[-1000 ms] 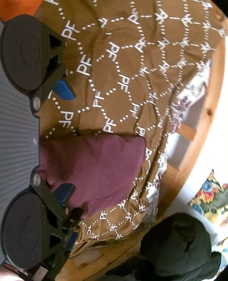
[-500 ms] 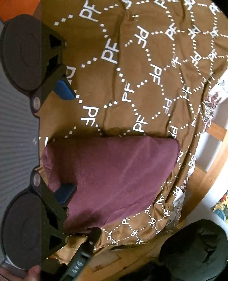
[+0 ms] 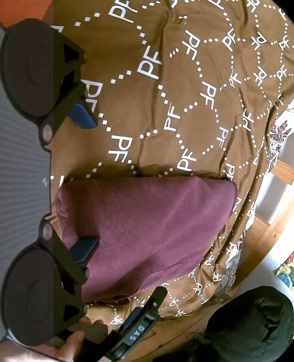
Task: Fold small clothes
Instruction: 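Press the folded shirt side with the right gripper to square it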
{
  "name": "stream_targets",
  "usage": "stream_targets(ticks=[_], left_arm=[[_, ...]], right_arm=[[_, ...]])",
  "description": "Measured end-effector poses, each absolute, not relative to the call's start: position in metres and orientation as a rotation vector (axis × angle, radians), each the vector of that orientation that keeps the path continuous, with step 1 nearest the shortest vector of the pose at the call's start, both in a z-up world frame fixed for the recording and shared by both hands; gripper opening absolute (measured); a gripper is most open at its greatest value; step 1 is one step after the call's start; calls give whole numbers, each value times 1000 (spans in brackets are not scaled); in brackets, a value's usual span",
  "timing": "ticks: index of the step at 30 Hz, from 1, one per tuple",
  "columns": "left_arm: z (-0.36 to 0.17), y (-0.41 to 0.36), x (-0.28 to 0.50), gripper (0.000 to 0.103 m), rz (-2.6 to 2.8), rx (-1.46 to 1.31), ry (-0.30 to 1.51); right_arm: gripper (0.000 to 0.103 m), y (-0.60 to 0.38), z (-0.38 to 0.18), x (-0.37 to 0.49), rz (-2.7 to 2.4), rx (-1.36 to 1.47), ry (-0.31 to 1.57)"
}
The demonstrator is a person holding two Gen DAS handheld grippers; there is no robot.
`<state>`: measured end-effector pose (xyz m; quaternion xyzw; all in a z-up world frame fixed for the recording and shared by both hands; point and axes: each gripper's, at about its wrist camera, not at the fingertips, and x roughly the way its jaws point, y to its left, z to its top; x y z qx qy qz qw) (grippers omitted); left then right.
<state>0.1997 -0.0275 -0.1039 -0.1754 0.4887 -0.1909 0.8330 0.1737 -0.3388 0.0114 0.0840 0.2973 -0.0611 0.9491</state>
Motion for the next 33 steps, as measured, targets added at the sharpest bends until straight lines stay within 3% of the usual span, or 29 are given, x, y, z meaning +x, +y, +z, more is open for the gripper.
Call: stream_targets(ticks=[4, 8, 11, 21, 26, 33], left_arm=[[-105, -29, 200, 103, -403, -374, 1039], [-105, -31, 199, 103, -402, -354, 1032], [-106, -34, 199, 103, -402, -338, 1026], [-107, -36, 198, 103, -405, -319, 1020], [-107, -38, 199, 103, -406, -308, 1016], [-106, -44, 197, 103, -422, -274, 1006]], right_arm=[[102, -342, 2, 182, -122, 161, 619], [95, -352, -5, 186, -150, 223, 648], [84, -354, -7, 184, -191, 225, 666], [30, -333, -4, 181, -117, 144, 683], [11, -328, -1, 180, -110, 104, 672], [5, -324, 10, 175, -164, 13, 573]])
